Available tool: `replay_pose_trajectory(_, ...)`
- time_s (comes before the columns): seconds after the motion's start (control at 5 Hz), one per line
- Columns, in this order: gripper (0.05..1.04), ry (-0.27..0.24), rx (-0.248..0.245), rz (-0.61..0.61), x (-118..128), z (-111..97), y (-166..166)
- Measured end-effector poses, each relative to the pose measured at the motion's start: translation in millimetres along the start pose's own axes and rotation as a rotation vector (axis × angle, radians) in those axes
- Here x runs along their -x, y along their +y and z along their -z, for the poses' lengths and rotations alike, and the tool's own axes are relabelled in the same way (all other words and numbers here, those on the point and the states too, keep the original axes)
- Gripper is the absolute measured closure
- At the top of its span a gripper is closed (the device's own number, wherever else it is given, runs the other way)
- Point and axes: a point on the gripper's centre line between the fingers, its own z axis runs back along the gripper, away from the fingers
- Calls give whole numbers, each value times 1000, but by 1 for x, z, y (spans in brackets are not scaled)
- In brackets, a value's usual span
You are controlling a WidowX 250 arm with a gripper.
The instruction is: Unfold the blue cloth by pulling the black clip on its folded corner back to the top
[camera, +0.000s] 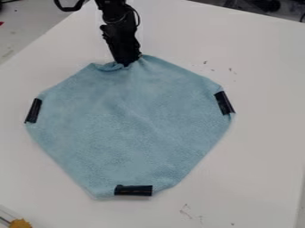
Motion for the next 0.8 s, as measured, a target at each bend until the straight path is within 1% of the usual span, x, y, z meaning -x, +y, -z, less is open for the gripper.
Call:
replay_pose_trajectory(0.2,276,-33,-23,13,-12,-10,10)
replay_pose_trajectory(0.4,83,-57,-36,18,-19,-7,25)
replay_pose_trajectory(0.6,79,-78,-49,45,-32,-9,44)
replay_pose_trajectory(0.8,83,13,-56,16,-30,-19,40)
